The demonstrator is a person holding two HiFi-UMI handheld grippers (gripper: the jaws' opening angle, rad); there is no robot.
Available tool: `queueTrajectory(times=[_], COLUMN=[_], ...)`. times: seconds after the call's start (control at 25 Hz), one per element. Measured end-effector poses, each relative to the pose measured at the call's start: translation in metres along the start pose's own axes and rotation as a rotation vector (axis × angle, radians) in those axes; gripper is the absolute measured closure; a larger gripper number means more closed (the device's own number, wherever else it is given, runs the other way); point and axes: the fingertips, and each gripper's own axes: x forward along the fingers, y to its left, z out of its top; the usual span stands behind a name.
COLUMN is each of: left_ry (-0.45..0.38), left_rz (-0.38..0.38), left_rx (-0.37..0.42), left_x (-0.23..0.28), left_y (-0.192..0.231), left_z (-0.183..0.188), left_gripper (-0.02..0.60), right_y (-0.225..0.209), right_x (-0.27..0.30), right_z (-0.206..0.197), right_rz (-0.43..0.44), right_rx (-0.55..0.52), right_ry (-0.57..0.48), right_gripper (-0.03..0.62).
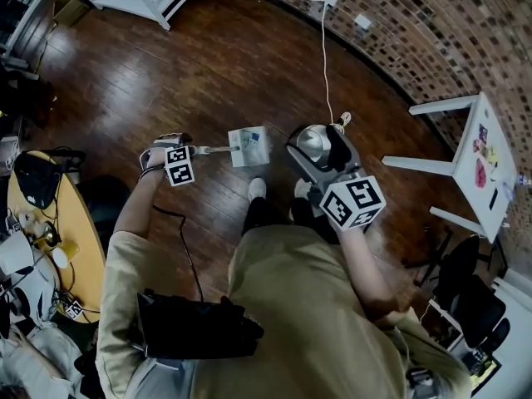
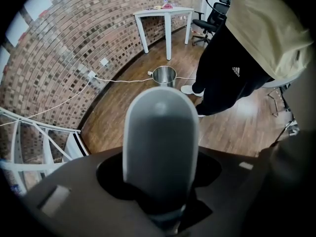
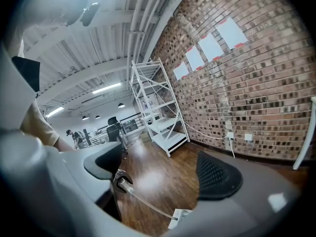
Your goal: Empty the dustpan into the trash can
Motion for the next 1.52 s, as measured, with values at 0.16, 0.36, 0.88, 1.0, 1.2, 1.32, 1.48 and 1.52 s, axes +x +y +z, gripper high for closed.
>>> queueTrajectory(times=[0.16,0.36,0.88,1.0,1.2,1.32,1.48,1.52], left_ry=[0.049,0.028,-0.053,-0.045,-0.014,-0.011,-0.014,-0.014], left_rz=[-0.052,-0.132,-0.077,-0.064,-0.053,-0.044,-0.037,-0.035], left_rx=[0.028,0.020,-0.062,-0.067,-0.063,-0.086,-0.076,-0.070], left_x=[-0.004,-0.021,-0.068,-0.080,-0.101,-0.114,-0.139,-0.147], left_y=[-0.011,-0.024,0.002,0.006,0.013,0.017,0.018,0.018], left_z=[-0.014,-0.001,0.071,0.079,0.083,0.087,0.094,0.096], left_gripper=[0.450,0.580,0.580,0.580,0.580,0.580,0.580,0.580], right_y=[-0.008,-0.015,-0.021,-0.025,-0.029,-0.035,-0.043,-0.045], right_x=[-0.007,-0.012,-0.018,-0.022,-0.027,-0.032,-0.045,-0.049], right_z=[0.005,0.013,0.026,0.028,0.035,0.038,0.047,0.050], right_rz=[0.002,0.014,0.056,0.055,0.063,0.062,0.057,0.053], right_rx=[0.012,0.019,0.024,0.031,0.029,0.023,0.014,0.011], right_ry=[-0.013,-0.032,-0.083,-0.093,-0.114,-0.118,-0.130,-0.135], right_gripper=[0.146,0.146,0.148,0.148,0.148,0.148,0.149,0.148])
